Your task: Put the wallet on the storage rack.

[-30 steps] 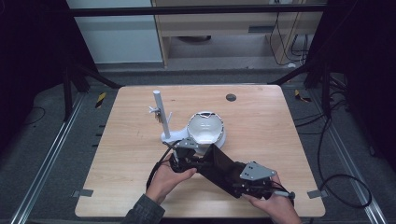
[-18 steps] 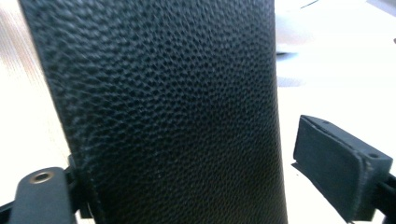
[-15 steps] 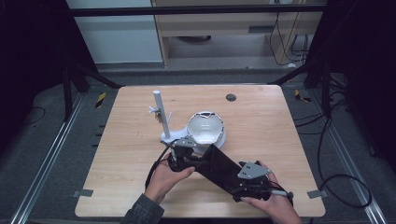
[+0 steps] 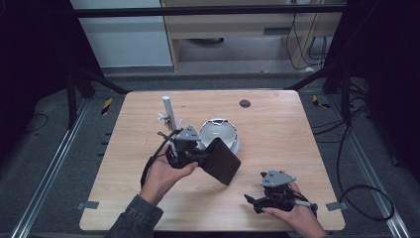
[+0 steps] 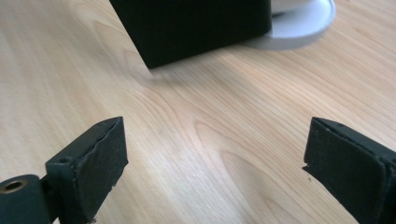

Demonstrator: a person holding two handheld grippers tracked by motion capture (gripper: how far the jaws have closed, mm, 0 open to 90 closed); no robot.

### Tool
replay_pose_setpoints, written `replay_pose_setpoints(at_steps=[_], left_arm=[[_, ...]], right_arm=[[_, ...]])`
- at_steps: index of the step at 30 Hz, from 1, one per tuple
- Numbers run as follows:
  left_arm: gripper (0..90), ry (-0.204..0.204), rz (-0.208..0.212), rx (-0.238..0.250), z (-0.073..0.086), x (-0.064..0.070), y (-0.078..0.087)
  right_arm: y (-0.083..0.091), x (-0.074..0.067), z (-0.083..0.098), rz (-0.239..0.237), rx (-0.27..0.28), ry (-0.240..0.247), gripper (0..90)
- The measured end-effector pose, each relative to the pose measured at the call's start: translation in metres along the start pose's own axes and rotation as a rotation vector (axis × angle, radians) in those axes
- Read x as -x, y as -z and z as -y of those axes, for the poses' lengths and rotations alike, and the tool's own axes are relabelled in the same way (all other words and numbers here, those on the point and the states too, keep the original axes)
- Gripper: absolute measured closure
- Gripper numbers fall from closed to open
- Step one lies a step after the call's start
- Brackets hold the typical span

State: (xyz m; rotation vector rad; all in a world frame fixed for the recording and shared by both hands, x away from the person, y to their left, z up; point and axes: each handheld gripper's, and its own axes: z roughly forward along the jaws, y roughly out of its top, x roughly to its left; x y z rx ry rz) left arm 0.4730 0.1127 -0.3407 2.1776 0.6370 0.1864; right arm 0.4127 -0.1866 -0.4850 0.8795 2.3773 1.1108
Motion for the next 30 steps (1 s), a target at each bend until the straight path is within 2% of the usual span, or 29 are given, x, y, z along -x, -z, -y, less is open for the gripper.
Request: replay_pose_setpoints(at_steps=[1, 4, 6, 9, 13, 21, 30], left_arm=[[81.1, -0.007, -0.007, 0.000, -0.007, 0.002, 0.006], [81.1, -0.018, -0.017, -0.010, -0.015, 0.004, 0.011], [81.1, -0.025, -0.037, -0.015, -0.027, 0.004, 0.019], [81.0, -0.029, -0.047, -0.021, -0.034, 0.003, 0.023], [81.0, -0.042, -0.074, -0.044, -0.046, 0.000, 0.029], [81.0, -0.033, -0.117, -0.039, -0.058, -0.007, 0.036], [81.0, -0.024, -0.157, -0.033, -0.065, -0.016, 0.042]], right_arm=[[-0.001, 0.005, 0.002, 0.020, -0.011, -0.024, 6.8], [-0.002, 0.010, 0.004, 0.042, -0.020, -0.045, 6.7], [-0.003, 0.018, 0.006, 0.080, -0.034, -0.091, 6.0], [-0.004, 0.021, 0.008, 0.101, -0.045, -0.104, 5.7], [-0.008, 0.032, 0.012, 0.139, -0.075, -0.162, 4.9], [-0.013, 0.042, 0.019, 0.177, -0.120, -0.197, 4.9], [-0.017, 0.041, 0.020, 0.175, -0.134, -0.205, 4.1]])
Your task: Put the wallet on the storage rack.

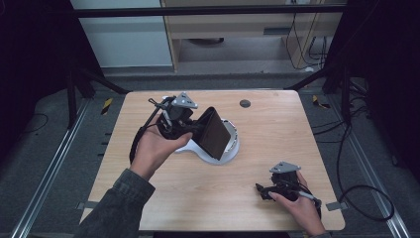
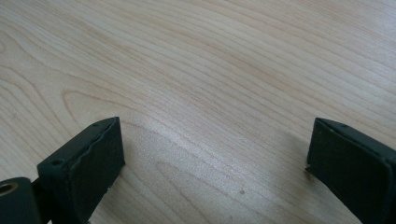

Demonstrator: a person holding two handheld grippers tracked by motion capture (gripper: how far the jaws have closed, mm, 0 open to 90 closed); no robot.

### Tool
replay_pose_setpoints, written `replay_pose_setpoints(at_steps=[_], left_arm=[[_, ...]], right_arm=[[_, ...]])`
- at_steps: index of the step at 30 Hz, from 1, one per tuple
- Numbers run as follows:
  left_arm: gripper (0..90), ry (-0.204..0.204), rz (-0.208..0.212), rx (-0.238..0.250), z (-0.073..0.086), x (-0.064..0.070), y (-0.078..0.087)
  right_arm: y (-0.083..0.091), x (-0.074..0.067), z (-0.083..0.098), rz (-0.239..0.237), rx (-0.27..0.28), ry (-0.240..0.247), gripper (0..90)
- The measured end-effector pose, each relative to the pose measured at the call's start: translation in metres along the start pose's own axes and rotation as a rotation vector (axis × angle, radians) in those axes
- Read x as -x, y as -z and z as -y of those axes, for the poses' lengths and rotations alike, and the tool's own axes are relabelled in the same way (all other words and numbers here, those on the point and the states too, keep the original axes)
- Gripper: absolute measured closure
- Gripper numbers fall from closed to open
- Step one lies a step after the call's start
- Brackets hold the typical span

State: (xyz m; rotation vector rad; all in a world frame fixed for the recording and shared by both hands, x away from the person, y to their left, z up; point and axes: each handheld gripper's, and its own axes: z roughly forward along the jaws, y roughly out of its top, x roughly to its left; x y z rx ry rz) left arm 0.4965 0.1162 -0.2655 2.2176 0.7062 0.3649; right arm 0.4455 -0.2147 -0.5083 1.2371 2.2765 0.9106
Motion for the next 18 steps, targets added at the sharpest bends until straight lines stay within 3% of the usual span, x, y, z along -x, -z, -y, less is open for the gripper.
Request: replay_pose_setpoints(at_steps=[7, 12, 18], left_arm=[[81.0, 0.012, -0.043, 0.007, -0.007, -0.009, 0.004], [81.0, 0.024, -0.050, 0.012, -0.009, -0.013, 0.001], [81.0, 0.039, -0.077, -0.010, -0.009, -0.019, -0.023]], right_arm=[[-0.002, 0.002, 0.001, -0.009, 0.002, -0.025, 1.9], [-0.002, 0.002, 0.002, -0.006, 0.010, -0.028, 1.5], [-0.003, 0.002, 0.003, -0.003, 0.021, -0.025, 1.4]])
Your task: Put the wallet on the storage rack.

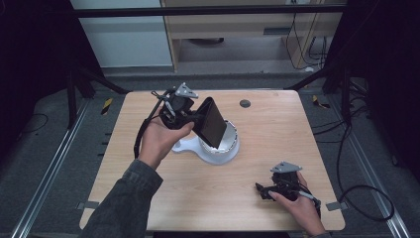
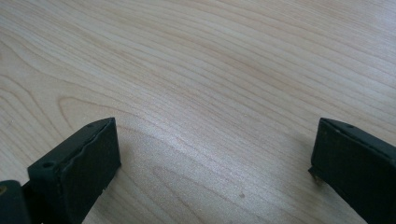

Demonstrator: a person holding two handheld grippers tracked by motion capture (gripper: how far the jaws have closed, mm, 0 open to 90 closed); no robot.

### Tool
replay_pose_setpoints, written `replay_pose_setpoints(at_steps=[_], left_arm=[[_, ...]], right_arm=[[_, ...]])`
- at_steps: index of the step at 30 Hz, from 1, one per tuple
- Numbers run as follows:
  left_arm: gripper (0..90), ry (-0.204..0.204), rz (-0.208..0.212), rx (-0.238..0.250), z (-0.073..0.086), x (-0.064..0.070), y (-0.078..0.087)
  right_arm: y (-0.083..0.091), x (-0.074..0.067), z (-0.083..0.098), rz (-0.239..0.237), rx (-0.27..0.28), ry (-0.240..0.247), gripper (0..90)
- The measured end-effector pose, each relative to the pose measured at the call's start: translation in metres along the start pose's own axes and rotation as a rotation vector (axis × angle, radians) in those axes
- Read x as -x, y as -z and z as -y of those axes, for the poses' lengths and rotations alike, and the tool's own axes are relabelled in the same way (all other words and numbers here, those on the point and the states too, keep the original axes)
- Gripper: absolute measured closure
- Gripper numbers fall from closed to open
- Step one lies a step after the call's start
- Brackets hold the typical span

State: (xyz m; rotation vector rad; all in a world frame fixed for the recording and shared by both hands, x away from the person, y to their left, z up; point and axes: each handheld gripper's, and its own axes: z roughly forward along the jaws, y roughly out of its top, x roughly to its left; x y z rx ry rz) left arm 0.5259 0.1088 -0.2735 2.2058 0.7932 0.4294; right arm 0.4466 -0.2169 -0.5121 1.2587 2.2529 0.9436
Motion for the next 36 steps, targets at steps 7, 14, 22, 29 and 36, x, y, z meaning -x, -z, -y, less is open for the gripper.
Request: replay_pose_setpoints(at_steps=[7, 14, 22, 29, 36], left_arm=[[81.0, 0.033, 0.006, -0.019, 0.005, -0.003, -0.029], [80.9, 0.045, 0.013, -0.037, 0.007, -0.001, -0.052], [80.7, 0.047, 0.020, -0.057, 0.007, -0.002, -0.066], [79.1, 0.072, 0.028, -0.068, 0.006, -0.009, -0.068], [64.5, 0.070, -0.023, -0.041, 0.006, -0.009, -0.064]], right_arm=[[0.000, 0.000, 0.000, -0.002, 0.001, 0.000, 1.3], [0.000, 0.000, 0.000, -0.001, 0.003, 0.000, 1.2], [0.000, 0.000, 0.000, -0.002, 0.004, -0.001, 1.1], [0.000, -0.001, 0.001, -0.001, 0.008, -0.001, 1.1], [0.000, -0.001, 0.001, -0.002, 0.009, -0.001, 1.1]])
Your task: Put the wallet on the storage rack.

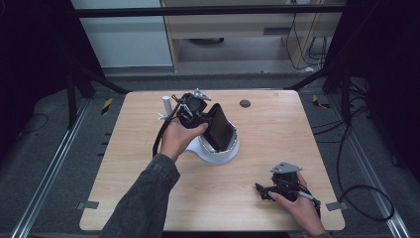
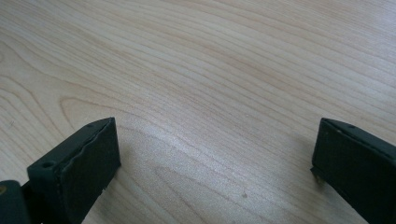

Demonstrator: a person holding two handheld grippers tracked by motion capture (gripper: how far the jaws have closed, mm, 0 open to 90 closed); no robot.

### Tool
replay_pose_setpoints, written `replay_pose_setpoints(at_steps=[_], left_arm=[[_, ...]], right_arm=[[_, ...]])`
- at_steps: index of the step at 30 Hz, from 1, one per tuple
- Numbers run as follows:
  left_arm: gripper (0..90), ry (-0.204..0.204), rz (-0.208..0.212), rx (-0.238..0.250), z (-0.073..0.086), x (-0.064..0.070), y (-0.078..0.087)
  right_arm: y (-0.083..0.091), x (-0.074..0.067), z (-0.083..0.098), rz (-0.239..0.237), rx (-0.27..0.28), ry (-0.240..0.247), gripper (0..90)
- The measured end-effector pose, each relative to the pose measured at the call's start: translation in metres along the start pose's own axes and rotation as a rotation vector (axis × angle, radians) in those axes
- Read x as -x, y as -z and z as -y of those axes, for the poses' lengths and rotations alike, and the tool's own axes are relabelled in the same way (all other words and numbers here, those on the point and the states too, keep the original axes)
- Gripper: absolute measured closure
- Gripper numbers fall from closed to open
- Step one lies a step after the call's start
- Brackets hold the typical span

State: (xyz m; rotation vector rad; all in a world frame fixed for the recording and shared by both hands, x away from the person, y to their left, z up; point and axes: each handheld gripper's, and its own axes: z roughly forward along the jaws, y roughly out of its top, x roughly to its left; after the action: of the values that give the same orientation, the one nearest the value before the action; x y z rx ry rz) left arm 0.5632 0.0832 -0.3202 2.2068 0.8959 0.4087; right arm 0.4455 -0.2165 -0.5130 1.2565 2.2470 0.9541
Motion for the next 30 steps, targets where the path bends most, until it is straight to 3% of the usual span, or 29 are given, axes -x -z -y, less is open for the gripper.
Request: replay_pose_setpoints(at_steps=[3, 9, 13, 17, 30], left_arm=[[55.8, 0.000, -0.060, 0.049, 0.001, 0.001, 0.006], [63.9, -0.021, -0.093, 0.099, 0.003, 0.004, 0.017], [73.8, -0.020, -0.104, 0.093, 0.001, 0.003, 0.018], [76.8, -0.019, -0.105, 0.079, -0.001, 0.002, 0.017], [68.0, -0.023, -0.108, 0.074, -0.003, 0.002, 0.015]], right_arm=[[0.000, 0.000, 0.000, 0.000, 0.000, -0.003, 1.1], [0.000, -0.001, 0.000, 0.001, -0.001, -0.005, 1.1], [0.000, -0.001, 0.000, 0.001, 0.000, -0.003, 1.1], [0.001, -0.001, 0.001, -0.002, 0.000, -0.001, 1.0], [0.001, -0.001, 0.001, -0.006, 0.000, 0.000, 0.8]])
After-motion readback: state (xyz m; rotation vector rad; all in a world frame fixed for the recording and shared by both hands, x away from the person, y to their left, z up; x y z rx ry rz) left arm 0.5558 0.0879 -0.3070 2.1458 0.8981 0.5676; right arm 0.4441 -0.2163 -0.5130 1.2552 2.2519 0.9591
